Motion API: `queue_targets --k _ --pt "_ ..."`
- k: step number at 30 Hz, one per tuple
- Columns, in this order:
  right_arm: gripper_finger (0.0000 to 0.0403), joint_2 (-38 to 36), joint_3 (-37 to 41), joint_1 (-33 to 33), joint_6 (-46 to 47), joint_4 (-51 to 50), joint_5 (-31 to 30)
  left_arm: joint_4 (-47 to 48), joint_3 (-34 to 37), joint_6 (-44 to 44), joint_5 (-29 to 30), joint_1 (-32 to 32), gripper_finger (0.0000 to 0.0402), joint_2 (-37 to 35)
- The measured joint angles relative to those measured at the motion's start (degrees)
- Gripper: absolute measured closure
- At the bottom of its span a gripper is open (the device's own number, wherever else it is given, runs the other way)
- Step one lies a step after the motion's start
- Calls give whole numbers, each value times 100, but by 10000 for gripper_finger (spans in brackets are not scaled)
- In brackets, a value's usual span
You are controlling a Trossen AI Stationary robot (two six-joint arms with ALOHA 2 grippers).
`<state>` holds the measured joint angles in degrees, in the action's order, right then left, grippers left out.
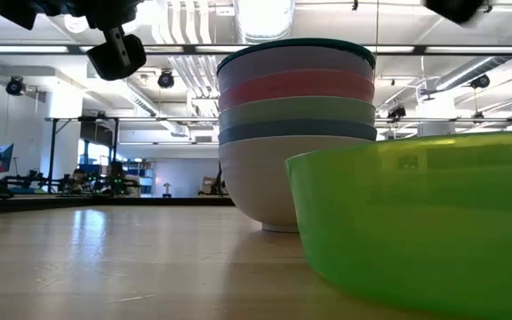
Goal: Nest bowls inside each other
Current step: Stack the black bowl on top of the blue bowl
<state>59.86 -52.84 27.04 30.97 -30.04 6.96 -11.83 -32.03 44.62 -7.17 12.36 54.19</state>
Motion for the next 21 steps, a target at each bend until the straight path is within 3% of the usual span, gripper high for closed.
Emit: queue_targets --k 8,12,17,21 --pt "393 205 0 -1501 1506 4067 -79 -460 -20 -3 15 0 400 0" --pt "394 540 0 -2006 2490 5482 -57 -451 -22 -2 19 0 400 0" --pt "394 1069 -272 -2357 3510 5219 234 -444 -22 -4 19 0 400 0" --pt "394 1625 -1123 -2494 3419 3563 1105 -441 -22 -4 19 0 400 0"
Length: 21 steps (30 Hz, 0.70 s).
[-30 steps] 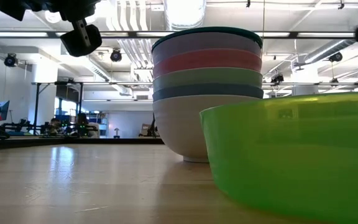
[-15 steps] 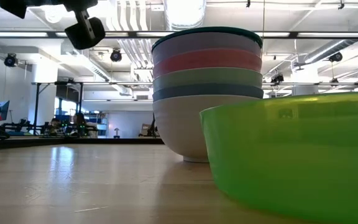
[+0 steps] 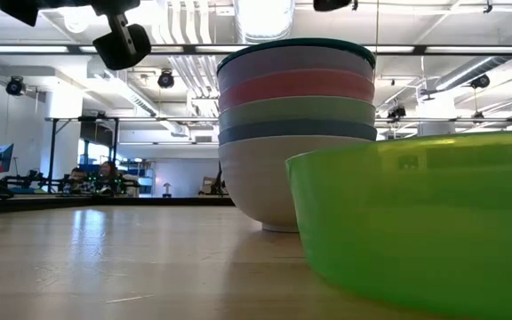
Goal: Nest bowls inside each other
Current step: Stack the black bowl on top of the blue bowl
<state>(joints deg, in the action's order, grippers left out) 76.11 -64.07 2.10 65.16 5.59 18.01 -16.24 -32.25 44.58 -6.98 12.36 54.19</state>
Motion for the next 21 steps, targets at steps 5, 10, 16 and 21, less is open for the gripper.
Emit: queue_targets --k 5,10,16,21 --pt "394 763 -1858 -68 -1276 -3329 96 14 2 0 0 0 400 0" --pt "394 1589 -3522 -63 -2176 -6031 -161 14 2 0 0 0 400 0" --pt "394 2538 -4664 -100 -2966 -7611 -123 17 2 -46 0 0 400 0" --pt "394 3269 -5351 -237 -3588 -8392 -39 17 2 -48 0 0 400 0"
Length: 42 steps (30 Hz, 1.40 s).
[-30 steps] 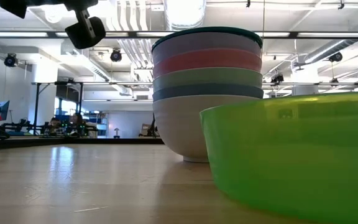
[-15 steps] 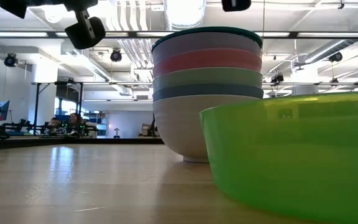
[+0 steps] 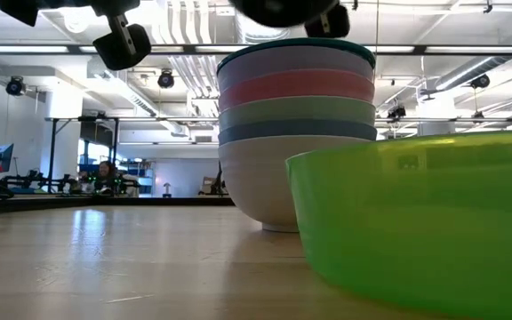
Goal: Nest bowls inside each other
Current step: Stack the black bowl on top of the blue bowl
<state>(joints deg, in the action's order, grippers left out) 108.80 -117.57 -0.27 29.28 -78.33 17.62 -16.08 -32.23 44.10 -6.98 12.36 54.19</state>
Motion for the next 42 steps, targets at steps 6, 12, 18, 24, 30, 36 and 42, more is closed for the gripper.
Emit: queue_targets --k 6,12,18,24,30,36,42 --pt "394 622 -483 -234 -494 -612 36 1 0 9 0 2 400 0" --pt "394 768 -356 -277 -685 -715 -158 4 0 44 0 15 400 0" --pt "394 721 -73 -262 -686 -811 -611 9 2 50 -2 77 400 0" --pt "394 731 44 -262 -699 -706 -611 15 9 48 -2 81 400 14" --pt "394 738 177 -213 -695 -447 -629 19 9 48 -2 81 400 15" --pt "394 740 459 -124 -682 -378 -633 22 9 48 -2 81 400 15" --pt "390 726 705 14 -634 -230 -756 42 14 46 -4 81 400 15"
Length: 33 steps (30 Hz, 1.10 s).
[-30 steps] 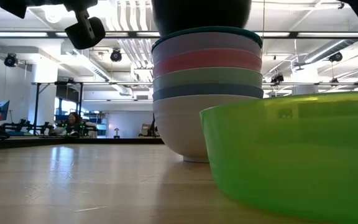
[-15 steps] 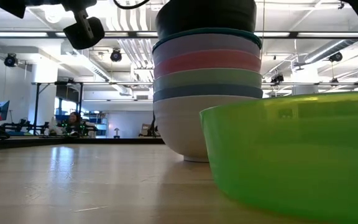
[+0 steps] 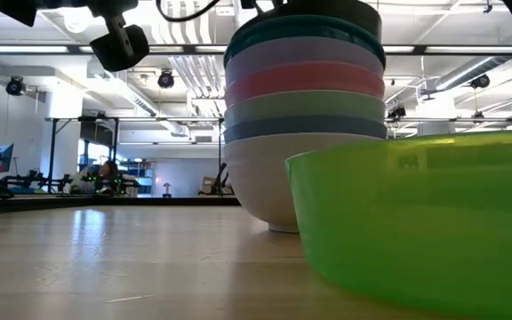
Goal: Nest bowls inside each other
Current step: Stack the black bowl on top of the blue bowl
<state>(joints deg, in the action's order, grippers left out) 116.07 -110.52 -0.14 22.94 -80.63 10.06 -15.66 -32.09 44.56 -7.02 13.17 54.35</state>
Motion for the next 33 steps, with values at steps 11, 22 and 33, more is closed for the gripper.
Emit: queue_targets --k 11,22,33 --pt "337 22 -191 264 -2 207 -122 -4 15 0 1 0 400 0" --pt "278 -165 -538 266 -2 194 -127 -27 15 11 1 -1 400 0" --pt "270 -1526 126 823 -106 1247 -1140 -35 15 9 1 0 400 0"
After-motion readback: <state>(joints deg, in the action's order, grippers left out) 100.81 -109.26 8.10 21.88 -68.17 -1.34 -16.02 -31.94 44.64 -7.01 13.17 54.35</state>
